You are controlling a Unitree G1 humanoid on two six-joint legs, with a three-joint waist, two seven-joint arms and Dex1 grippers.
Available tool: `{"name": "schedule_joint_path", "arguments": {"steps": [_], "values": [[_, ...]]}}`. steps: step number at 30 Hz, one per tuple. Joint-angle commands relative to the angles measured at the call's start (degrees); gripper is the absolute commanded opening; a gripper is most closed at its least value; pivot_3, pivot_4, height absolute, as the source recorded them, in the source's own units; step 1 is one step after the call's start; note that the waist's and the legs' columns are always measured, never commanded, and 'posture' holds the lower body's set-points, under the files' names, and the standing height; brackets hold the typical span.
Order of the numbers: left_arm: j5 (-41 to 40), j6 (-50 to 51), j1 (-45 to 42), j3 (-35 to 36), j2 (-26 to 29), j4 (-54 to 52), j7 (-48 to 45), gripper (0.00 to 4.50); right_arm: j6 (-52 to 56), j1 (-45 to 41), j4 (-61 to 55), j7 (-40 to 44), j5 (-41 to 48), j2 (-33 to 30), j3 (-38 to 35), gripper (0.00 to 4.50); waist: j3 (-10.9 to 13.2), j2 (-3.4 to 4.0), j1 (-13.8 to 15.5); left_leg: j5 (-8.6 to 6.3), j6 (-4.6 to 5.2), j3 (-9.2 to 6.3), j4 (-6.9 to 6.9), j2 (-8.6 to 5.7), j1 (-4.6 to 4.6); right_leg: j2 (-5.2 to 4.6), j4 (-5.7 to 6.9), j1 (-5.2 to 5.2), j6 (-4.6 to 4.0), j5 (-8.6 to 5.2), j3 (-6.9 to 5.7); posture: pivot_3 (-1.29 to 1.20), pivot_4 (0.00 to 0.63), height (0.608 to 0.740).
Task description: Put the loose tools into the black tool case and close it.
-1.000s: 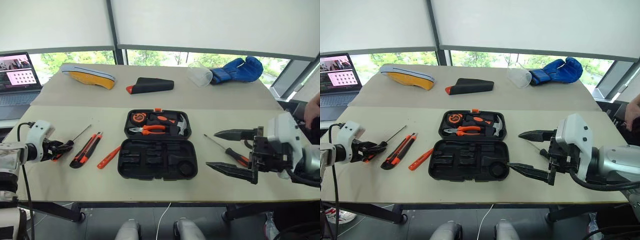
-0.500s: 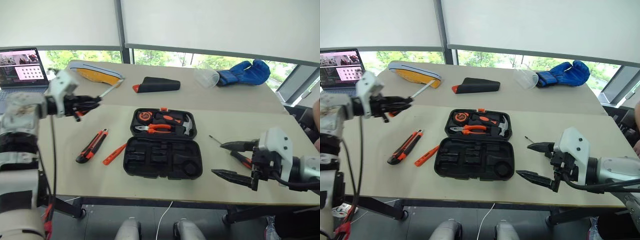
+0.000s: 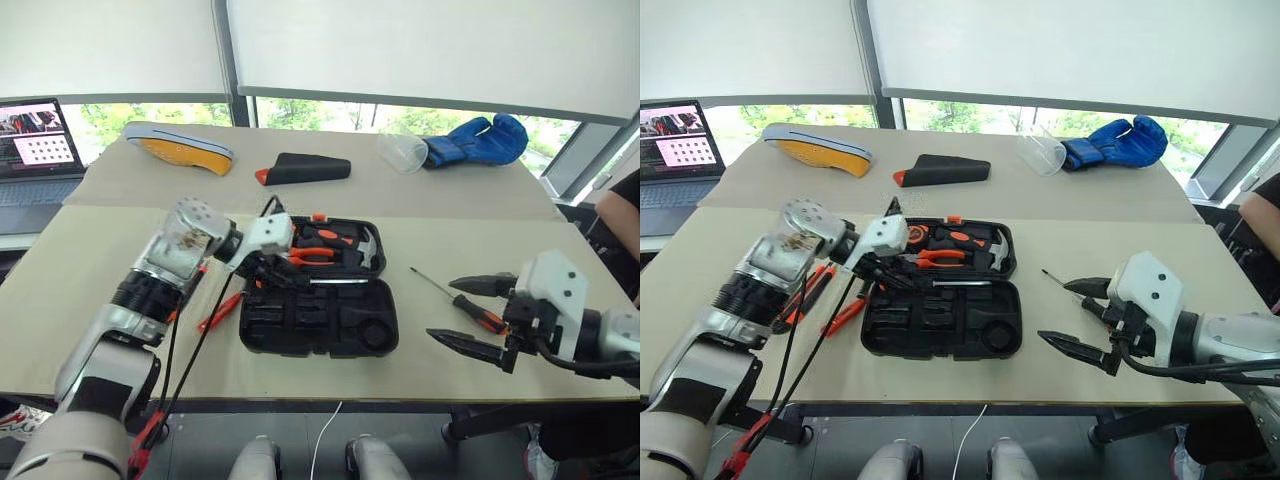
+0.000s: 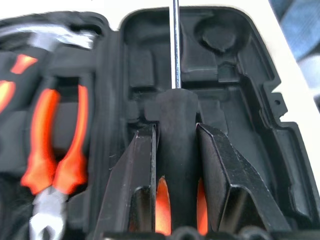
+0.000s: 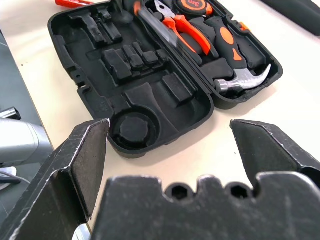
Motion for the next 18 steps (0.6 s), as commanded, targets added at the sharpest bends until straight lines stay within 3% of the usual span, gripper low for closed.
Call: {"name": "schedule_joint_path", "arguments": {"steps": [1,13,15,18], "values": [[1.5,0.7,-0.4,-0.1,-1.2,-0.2,2.4,0.78,0.5,0.5,-1.9,-1.4,0.0,0.5,-2.2,4.50,0.0,0.00,0.1,0.00,0.00,-0.01,0.00,0.00,-0.01,0.00,0.00,0.00,0.00,0.00,0.00,0.00,0.150,0.734],[5.9,-7.1,-3.0,-0.3,-4.4,9.0,5.6,0.78,0.7,0.6,-2.8,-3.4,0.5,1.1,-2.1,4.50,0.0,0.00,0.1,0.00,0.00,-0.02,0.02,-0.04,-0.02,-0.01,-0.03,0.02,0.03,0.02,0.03,0.00,0.150,0.734],[5.9,-8.0,-3.5,0.2,-5.0,10.0,5.7,1.77,0.7,0.9,-3.1,-3.7,0.5,1.2,-2.2,4.50,0.0,0.00,0.1,0.00,0.00,-0.02,0.02,-0.04,-0.03,-0.01,-0.03,0.02,0.04,0.02,0.03,0.00,0.150,0.734],[4.7,-8.0,-4.4,1.3,-5.3,10.0,4.9,2.61,0.6,1.7,-3.6,-3.8,0.5,1.5,-2.6,4.50,0.0,0.00,0.2,0.00,0.00,-0.02,0.02,-0.05,-0.03,-0.02,-0.03,0.03,0.04,0.03,0.04,0.00,0.150,0.734]]}}
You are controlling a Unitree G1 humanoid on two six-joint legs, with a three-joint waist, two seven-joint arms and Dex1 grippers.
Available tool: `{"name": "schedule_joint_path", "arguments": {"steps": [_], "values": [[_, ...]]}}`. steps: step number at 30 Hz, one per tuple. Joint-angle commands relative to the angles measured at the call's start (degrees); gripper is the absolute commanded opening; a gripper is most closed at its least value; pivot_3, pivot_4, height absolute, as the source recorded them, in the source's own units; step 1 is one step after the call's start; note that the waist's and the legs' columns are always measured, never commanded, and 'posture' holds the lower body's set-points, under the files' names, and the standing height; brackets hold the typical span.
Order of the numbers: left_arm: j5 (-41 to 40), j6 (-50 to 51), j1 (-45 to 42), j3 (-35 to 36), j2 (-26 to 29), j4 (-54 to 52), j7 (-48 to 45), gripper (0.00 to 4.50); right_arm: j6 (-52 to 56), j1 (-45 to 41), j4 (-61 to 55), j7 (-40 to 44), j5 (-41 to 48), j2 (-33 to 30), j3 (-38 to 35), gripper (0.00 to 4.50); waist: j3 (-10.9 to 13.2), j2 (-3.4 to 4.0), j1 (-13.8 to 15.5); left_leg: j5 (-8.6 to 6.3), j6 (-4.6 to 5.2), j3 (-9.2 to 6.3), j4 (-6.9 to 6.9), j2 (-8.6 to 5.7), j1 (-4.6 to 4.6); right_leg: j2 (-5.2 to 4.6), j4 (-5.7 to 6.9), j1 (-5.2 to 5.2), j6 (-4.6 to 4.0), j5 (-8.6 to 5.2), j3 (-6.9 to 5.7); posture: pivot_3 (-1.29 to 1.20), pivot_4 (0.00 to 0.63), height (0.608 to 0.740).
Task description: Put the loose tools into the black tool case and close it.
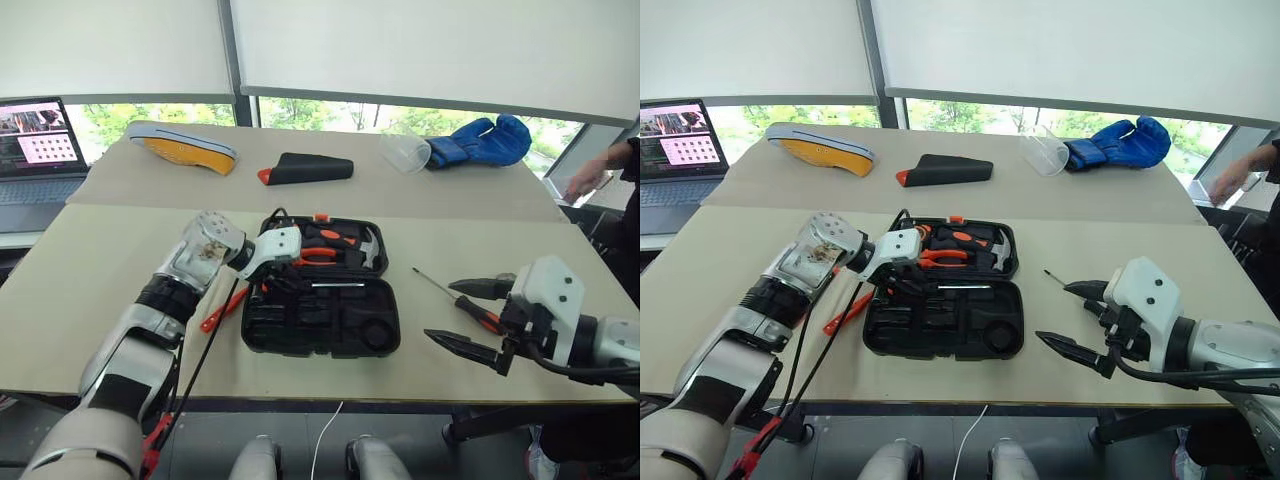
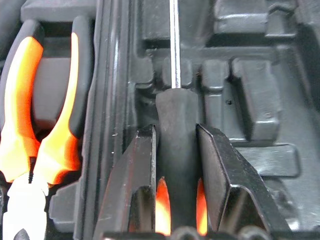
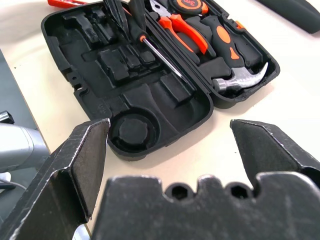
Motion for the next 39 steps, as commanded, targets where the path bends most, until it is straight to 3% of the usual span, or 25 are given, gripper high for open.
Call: {"name": "schedule_joint_path", "arguments": {"steps": [1,4,7,19,27,33,36,39], "values": [[-1.4,-0.5,-2.8,2.4,-0.4,-1.1,-0.4,3.02,-0.1,0.6,-1.9,-0.6,0.3,0.5,-2.5,4.50,0.0,0.00,0.0,0.00,0.00,0.00,0.00,0.00,0.00,0.00,0.00,0.00,0.00,0.00,0.00,0.00,0.150,0.734],[-2.8,0.9,-3.8,3.7,-0.6,-2.4,-1.0,4.09,-0.1,1.3,-2.5,-0.7,0.6,0.8,-3.0,4.50,0.0,0.00,0.0,0.00,0.00,-0.01,0.01,0.00,0.00,0.01,0.01,0.00,0.01,0.01,0.01,0.00,0.150,0.734],[-3.8,0.1,-4.4,4.3,-0.7,-3.0,-2.6,4.38,0.0,1.2,-2.5,-1.0,0.8,1.1,-3.1,4.50,0.0,0.00,0.0,0.00,0.00,-0.01,0.01,0.00,0.00,0.01,0.01,0.00,0.02,0.00,0.01,0.00,0.150,0.734],[0.2,-10.3,-3.5,2.4,-2.7,4.5,-0.3,0.23,-0.5,0.5,-1.0,0.0,-0.7,0.1,-3.1,4.50,0.0,0.00,-0.1,0.00,0.00,0.00,0.02,0.00,0.02,0.02,0.02,0.01,0.00,0.02,0.03,0.00,0.150,0.734],[4.1,-12.7,-1.3,-1.0,-1.6,5.5,-3.0,0.11,-0.3,0.8,-1.5,-0.7,-0.9,1.0,-2.6,4.50,0.0,0.01,-0.1,0.00,0.00,0.00,0.02,-0.01,0.03,0.01,0.02,0.02,0.00,0.02,0.04,0.00,0.150,0.734],[10.9,-19.8,-1.3,-4.5,-2.6,11.2,4.1,0.11,-0.3,0.5,-1.1,-1.4,-0.6,1.5,-2.3,4.50,-0.1,0.14,0.0,0.00,0.00,0.00,0.02,-0.02,0.31,0.01,0.03,0.29,0.03,0.02,0.08,0.00,0.150,0.734],[10.0,-20.1,-1.4,-3.7,-3.0,12.1,3.8,0.11,-0.2,0.3,-1.3,-1.9,-0.5,1.8,-2.1,4.50,-0.2,0.31,0.2,0.08,0.13,0.00,0.02,-0.07,0.54,0.01,0.04,0.54,0.11,0.09,0.15,0.00,0.150,0.734],[3.5,-12.7,-1.4,0.6,-2.9,8.4,-1.3,0.11,0.3,1.5,-1.5,-2.5,-0.5,2.5,-2.9,4.50,-0.2,0.32,-0.1,0.16,0.24,0.01,0.02,-0.06,0.78,0.02,0.02,0.72,-0.24,0.02,0.19,0.00,0.150,0.734]]}}
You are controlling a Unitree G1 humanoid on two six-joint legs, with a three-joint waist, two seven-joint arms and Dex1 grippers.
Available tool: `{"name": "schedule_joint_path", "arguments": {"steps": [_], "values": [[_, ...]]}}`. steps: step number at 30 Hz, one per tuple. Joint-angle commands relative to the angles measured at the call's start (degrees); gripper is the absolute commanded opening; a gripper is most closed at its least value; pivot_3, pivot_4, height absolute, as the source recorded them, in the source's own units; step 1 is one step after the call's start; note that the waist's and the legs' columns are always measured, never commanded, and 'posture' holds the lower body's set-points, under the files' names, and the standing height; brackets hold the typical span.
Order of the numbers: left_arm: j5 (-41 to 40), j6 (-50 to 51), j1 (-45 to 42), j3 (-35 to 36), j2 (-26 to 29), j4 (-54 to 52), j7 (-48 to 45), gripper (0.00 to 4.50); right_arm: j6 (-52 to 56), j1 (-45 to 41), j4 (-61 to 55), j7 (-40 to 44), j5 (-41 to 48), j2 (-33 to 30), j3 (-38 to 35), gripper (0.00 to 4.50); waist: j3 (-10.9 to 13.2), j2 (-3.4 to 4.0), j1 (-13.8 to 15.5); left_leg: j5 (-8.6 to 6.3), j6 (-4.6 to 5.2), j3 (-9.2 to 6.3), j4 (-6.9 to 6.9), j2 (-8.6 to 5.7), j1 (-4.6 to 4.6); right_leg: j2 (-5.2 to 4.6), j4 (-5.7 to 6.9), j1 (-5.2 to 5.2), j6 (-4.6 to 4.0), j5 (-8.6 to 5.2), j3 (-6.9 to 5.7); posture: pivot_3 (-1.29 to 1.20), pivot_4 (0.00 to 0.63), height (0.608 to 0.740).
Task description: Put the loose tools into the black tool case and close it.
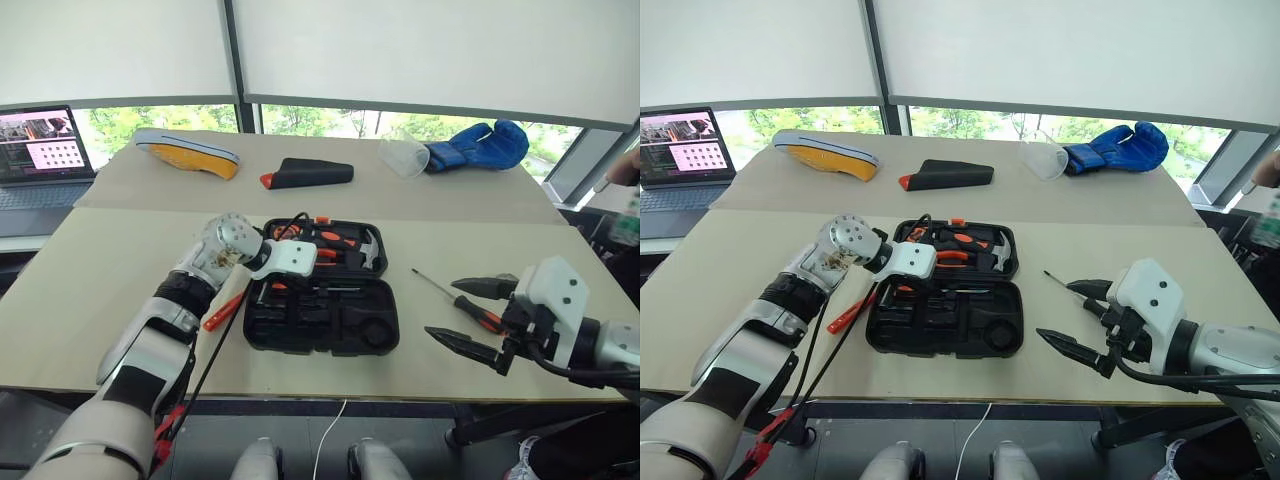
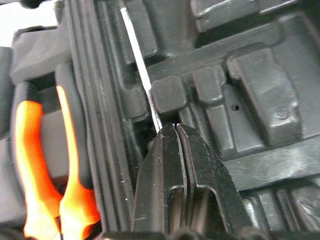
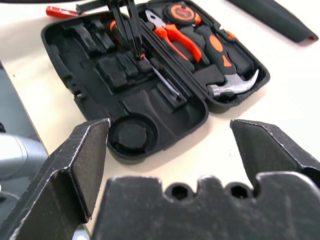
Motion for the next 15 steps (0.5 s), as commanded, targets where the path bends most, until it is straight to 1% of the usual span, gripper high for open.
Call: {"name": "schedule_joint_path", "arguments": {"steps": [1,2,3,4,5,7,8,10,12,14,15], "values": [[-6.8,11.7,0.3,4.6,0.8,-3.6,-6.2,0.11,0.7,1.4,-0.8,-1.1,0.5,1.1,-2.5,4.50,0.0,0.00,-0.2,0.01,0.01,0.00,0.00,0.01,0.00,0.00,0.00,0.00,-0.03,0.01,0.00,0.00,0.150,0.734],[-9.6,15.9,0.0,6.4,1.3,-5.5,-8.1,0.11,1.1,2.1,-0.5,-1.3,1.0,1.6,-3.3,4.50,0.0,0.00,-0.3,0.01,0.02,0.00,0.00,0.01,-0.02,0.00,0.01,-0.02,-0.03,0.01,0.00,0.00,0.150,0.734],[-11.4,18.8,-0.2,7.6,1.6,-6.8,-9.3,0.60,1.4,2.6,-0.4,-1.5,1.3,2.0,-3.8,4.50,0.0,-0.01,-0.3,0.02,0.02,0.00,0.00,0.03,-0.07,0.04,0.03,-0.08,-0.05,0.02,0.01,0.00,0.150,0.734],[-14.4,22.5,-0.6,9.7,2.1,-8.9,-10.9,0.79,2.0,3.4,0.3,-1.6,1.7,2.4,-4.6,4.50,0.0,0.00,-0.4,0.03,0.03,0.00,0.00,0.06,-0.21,0.07,0.07,-0.26,-0.03,0.03,0.02,0.00,0.150,0.734],[-20.4,27.6,-1.0,11.9,3.4,-12.6,-12.3,1.18,2.7,4.5,2.0,-1.3,2.0,2.8,-5.8,4.50,0.0,0.01,-0.4,0.04,0.04,0.00,0.00,0.04,-0.46,0.08,0.11,-0.54,0.29,0.23,0.06,0.00,0.150,0.734],[-30.4,36.7,-1.4,15.2,5.6,-18.9,-13.7,1.90,3.3,6.2,5.6,-0.4,1.5,3.2,-7.3,4.50,0.0,0.01,-0.4,0.04,0.05,-0.01,0.00,0.06,-0.63,0.11,0.11,-0.65,0.27,0.20,0.07,0.00,0.150,0.734],[-33.2,39.8,-1.4,16.5,6.0,-21.0,-13.8,2.27,3.1,6.6,7.4,0.2,0.9,3.0,-7.4,4.50,0.0,0.02,-0.4,0.03,0.06,-0.02,0.00,0.07,-0.74,0.11,0.08,-0.72,0.26,0.19,0.06,0.00,0.150,0.734],[-35.8,44.9,-1.4,18.6,5.9,-23.6,-13.5,3.05,2.0,6.9,11.9,1.7,-1.5,1.6,-6.1,4.50,0.0,0.05,-0.3,-0.02,0.13,-0.03,0.00,0.03,-0.80,0.06,0.03,-0.73,0.25,0.20,0.06,0.00,0.150,0.734],[-38.5,47.6,-0.6,19.1,6.4,-27.2,-13.6,3.81,0.5,5.7,17.3,3.3,-4.6,-0.2,-3.0,4.50,0.0,0.15,-0.2,-0.04,0.15,-0.02,0.00,-0.09,-0.77,-0.02,-0.02,-0.67,0.31,0.17,0.08,0.00,0.150,0.734],[-41.6,49.3,0.4,18.6,7.1,-30.6,-13.8,4.41,-0.9,2.7,24.5,4.2,-8.6,-2.2,1.8,4.50,0.0,0.14,-0.2,-0.03,0.15,-0.02,0.01,-0.12,-0.70,-0.02,-0.02,-0.60,0.42,0.11,0.10,0.00,0.150,0.734],[-42.3,50.1,0.6,18.5,7.0,-31.6,-13.8,4.47,-2.0,0.9,28.3,4.6,-11.0,-3.1,4.6,4.50,0.0,0.14,-0.3,-0.02,0.15,-0.01,0.02,-0.11,-0.68,0.00,-0.03,-0.59,0.42,0.11,0.10,0.00,0.150,0.734]]}}
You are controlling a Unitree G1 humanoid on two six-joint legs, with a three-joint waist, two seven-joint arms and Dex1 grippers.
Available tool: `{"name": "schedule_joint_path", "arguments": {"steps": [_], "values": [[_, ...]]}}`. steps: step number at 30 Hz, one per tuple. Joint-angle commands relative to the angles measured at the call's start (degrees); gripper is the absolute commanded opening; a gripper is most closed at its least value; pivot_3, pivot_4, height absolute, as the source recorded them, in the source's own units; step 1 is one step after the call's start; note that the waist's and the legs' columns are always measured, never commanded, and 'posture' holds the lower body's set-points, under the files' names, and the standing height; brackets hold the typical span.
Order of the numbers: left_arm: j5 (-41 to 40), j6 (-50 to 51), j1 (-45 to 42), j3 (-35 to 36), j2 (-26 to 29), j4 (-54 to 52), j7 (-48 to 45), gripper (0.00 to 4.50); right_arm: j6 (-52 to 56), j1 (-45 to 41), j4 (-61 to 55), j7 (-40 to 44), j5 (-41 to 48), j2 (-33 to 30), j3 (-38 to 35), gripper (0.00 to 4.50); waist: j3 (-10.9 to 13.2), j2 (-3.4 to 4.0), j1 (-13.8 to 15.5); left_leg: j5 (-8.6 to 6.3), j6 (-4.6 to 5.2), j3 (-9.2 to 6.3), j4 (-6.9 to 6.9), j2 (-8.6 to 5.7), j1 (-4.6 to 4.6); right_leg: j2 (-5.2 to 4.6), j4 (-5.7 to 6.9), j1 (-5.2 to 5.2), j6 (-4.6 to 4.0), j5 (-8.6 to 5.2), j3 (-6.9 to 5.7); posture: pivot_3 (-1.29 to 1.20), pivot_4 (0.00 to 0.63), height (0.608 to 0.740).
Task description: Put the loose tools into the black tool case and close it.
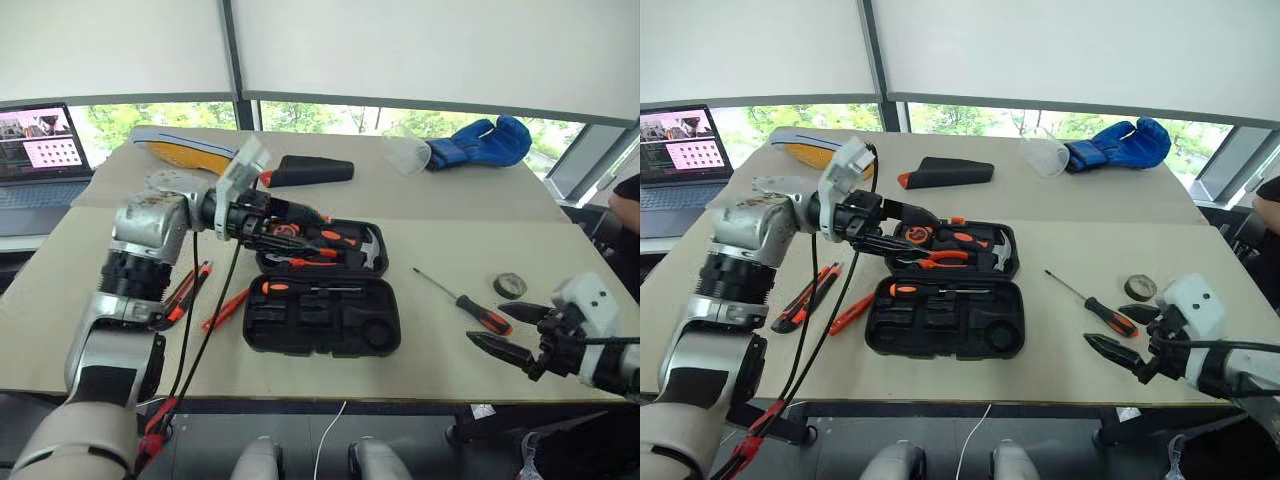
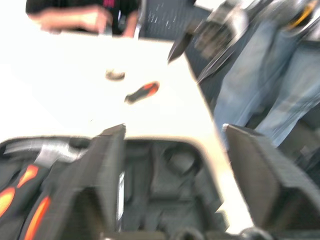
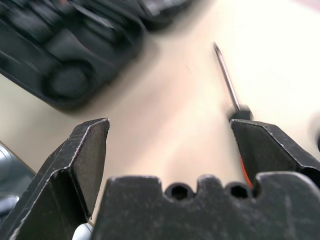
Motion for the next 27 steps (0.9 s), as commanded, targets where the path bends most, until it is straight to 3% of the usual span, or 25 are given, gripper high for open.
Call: {"name": "schedule_joint_path", "arguments": {"steps": [1,6,12,15,23,27], "values": [[-4.4,2.8,0.3,0.0,-0.1,-5.6,-0.5,4.47,-5.0,-6.1,12.5,1.6,-8.4,-2.7,8.2,4.50,0.0,0.00,-0.1,0.00,0.00,0.00,0.04,0.02,0.04,0.02,0.01,0.03,-0.01,0.01,0.01,0.00,0.150,0.734],[-8.2,1.5,2.5,-4.8,4.1,-11.6,-0.5,4.47,-7.5,-18.0,27.7,3.3,-14.3,-1.1,17.2,4.50,0.1,0.24,-0.7,0.01,0.00,0.05,0.10,0.06,0.19,0.10,0.08,0.06,-0.08,0.06,0.11,0.00,0.150,0.734],[-6.3,-6.1,6.0,-8.3,9.3,-11.3,-0.5,4.47,-9.1,-24.0,34.4,5.4,-17.4,1.8,22.1,4.50,0.1,0.42,-1.1,0.01,0.01,0.05,-0.01,0.11,0.19,0.20,0.11,0.00,-0.14,0.02,0.16,0.00,0.150,0.734],[-5.6,-7.3,6.9,-8.2,9.6,-11.2,-0.5,4.50,-9.3,-25.7,35.4,5.8,-17.6,3.6,22.1,3.78,0.1,0.36,-1.2,0.01,0.01,0.06,0.00,0.10,0.20,0.19,0.06,0.06,-0.10,0.04,0.17,0.00,0.150,0.734],[-4.5,-6.0,11.1,-4.6,12.8,-12.8,-0.1,4.50,-14.4,-26.5,31.9,9.6,-17.9,1.7,19.0,1.12,0.1,0.42,-1.4,0.01,0.01,0.06,0.06,0.10,0.16,0.19,0.09,0.01,-0.07,0.06,0.17,0.00,0.150,0.734],[-4.8,-4.5,15.3,-1.0,16.7,-15.2,1.3,4.50,-16.1,-33.4,28.4,14.8,-16.8,-0.7,19.1,1.02,0.3,0.65,-1.8,0.00,0.01,0.07,0.05,0.11,0.14,0.19,0.10,-0.04,-0.07,0.05,0.20,0.00,0.150,0.734]]}}
